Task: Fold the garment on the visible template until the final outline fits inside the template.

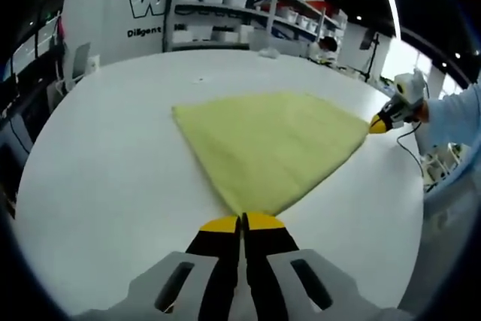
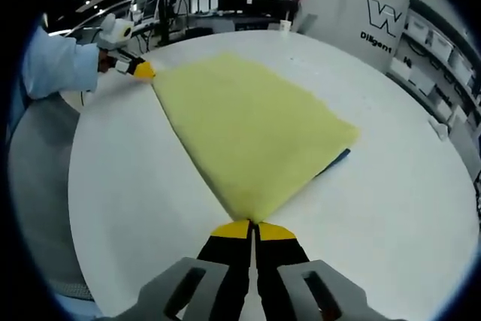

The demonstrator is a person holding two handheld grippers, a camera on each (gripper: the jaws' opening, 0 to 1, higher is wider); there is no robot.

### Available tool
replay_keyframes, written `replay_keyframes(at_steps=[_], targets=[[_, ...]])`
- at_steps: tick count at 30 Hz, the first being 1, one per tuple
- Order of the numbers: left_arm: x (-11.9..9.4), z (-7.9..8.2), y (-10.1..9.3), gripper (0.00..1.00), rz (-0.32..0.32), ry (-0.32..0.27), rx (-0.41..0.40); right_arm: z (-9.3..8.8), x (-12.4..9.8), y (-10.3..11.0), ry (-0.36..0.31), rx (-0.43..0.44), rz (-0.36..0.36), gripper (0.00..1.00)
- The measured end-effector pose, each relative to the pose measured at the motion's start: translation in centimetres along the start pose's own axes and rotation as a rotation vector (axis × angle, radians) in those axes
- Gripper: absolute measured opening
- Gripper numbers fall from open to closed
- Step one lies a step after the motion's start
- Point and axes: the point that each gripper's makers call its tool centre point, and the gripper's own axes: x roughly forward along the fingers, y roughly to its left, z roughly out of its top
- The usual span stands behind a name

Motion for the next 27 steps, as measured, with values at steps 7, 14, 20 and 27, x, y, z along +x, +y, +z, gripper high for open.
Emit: replay_keyframes(at_steps=[7, 14, 20, 27], targets=[[-0.2, -0.1, 0.4, 0.00, 0.013, 0.008, -0.008, -0.2, -0.1, -0.2, 0.013, 0.007, -0.004, 0.00], [-0.6, -0.3, 0.5, 0.00, 0.020, 0.010, -0.007, -0.1, -0.3, -0.1, 0.004, 0.001, -0.004, 0.00], [-1.1, -0.5, 0.6, 0.00, 0.031, 0.010, -0.005, -0.1, -0.5, 0.7, 0.005, -0.006, 0.015, 0.00], [-1.9, -1.2, 0.4, 0.00, 0.035, 0.012, -0.010, -0.1, -0.7, 1.5, 0.008, -0.019, 0.022, 0.00]])
